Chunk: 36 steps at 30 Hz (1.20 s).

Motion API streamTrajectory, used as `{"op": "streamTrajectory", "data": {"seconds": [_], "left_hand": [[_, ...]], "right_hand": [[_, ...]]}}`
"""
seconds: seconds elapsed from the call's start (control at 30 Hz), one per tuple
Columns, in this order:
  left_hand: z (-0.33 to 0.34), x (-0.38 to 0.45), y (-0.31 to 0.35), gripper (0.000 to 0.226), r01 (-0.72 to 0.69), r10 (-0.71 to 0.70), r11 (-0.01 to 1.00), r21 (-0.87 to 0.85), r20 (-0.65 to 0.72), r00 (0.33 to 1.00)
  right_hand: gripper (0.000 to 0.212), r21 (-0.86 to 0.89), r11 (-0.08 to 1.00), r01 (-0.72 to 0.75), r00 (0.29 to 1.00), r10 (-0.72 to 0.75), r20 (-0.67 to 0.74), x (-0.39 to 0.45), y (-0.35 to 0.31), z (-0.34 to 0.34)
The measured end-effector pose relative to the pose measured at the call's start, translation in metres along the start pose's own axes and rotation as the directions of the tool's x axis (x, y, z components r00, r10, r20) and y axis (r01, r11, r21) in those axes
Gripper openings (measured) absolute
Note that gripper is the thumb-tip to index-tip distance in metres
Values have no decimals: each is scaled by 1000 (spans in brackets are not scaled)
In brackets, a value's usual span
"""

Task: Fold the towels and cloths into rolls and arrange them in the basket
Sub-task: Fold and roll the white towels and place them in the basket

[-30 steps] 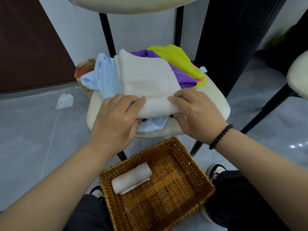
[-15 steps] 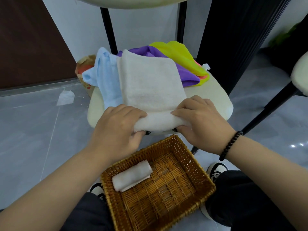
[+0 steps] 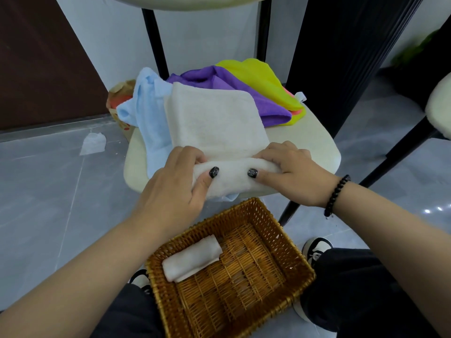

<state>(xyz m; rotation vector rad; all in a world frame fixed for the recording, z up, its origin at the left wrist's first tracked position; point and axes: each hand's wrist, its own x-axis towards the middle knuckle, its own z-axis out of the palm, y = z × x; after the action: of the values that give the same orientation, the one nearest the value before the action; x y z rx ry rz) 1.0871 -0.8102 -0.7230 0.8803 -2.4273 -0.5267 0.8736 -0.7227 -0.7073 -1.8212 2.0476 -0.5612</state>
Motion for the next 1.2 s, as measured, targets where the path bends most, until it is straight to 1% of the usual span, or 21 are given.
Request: {"op": "streamTrajectory", "data": {"seconds": [0.13,0.23,0.27,0.33,0.4,0.43,0.5,0.57,0.6,0.63,0.67,0.7,0.73,0.8,0.9,0.93,1.0,1.1,1.13,1.2], "left_hand": [[1,6,4,34,48,-45,984,170,-22,999],[-1,7,8,37,74,-58,962,263,-68,996],[-2,7,8,38,102,-86,958,267,-74,994],[-4,10,6,43,204,-195,947,248,-61,979],[-4,14,4,50,297,-289,919,258,-70,955],[-3,14,2,53,295,-276,907,300,-105,956],[-3,13,-2,55,197,-132,871,450,-172,976],[-5,12,-2,45,60,66,823,564,-200,978],[-5,13,-3,39,-32,178,807,590,-191,965],[-5,15,-4,36,-143,280,788,599,-143,949],[-5,16,-6,40,-241,343,769,593,-64,937],[-3,16,-8,48,-305,356,759,575,26,934],[-1,16,-9,57,-328,325,769,548,106,940],[-1,16,-11,72,-268,185,819,508,208,961],[-5,19,-17,88,-123,5,863,491,235,972],[-6,19,-18,91,-89,-33,868,488,236,971],[-8,17,-18,97,-62,-65,868,493,238,969],[-10,15,-18,95,-99,-15,845,525,208,978],[-11,15,-18,91,-131,30,834,536,192,981],[-11,14,-18,73,-231,195,805,546,124,973]], "right_hand": [[36,89,993,-72,997,74,-18,8,-2,5],[30,234,965,-121,988,140,-64,11,-1,6],[29,291,947,-134,983,165,-84,12,-1,6],[31,393,907,-149,968,215,-128,12,-1,8],[34,428,890,-158,950,255,-179,12,0,11],[35,417,894,-164,941,268,-205,12,0,14],[36,348,924,-159,932,257,-257,14,1,17],[37,297,944,-148,933,232,-275,15,1,18],[36,286,947,-147,934,228,-274,15,0,17],[36,276,949,-149,936,226,-271,14,0,17],[36,267,952,-149,936,224,-273,14,0,17],[36,258,955,-146,935,219,-281,13,0,17],[37,246,959,-143,933,213,-289,13,0,18],[38,217,966,-140,936,200,-289,12,-2,18],[39,192,970,-149,941,198,-273,14,-3,16],[39,200,968,-151,942,202,-267,14,-3,15],[39,239,959,-152,942,214,-260,16,-2,14],[39,329,930,-166,935,254,-248,19,-2,13],[39,369,913,-177,929,278,-243,21,-2,12],[38,412,889,-200,916,319,-244,23,-2,10]]}}
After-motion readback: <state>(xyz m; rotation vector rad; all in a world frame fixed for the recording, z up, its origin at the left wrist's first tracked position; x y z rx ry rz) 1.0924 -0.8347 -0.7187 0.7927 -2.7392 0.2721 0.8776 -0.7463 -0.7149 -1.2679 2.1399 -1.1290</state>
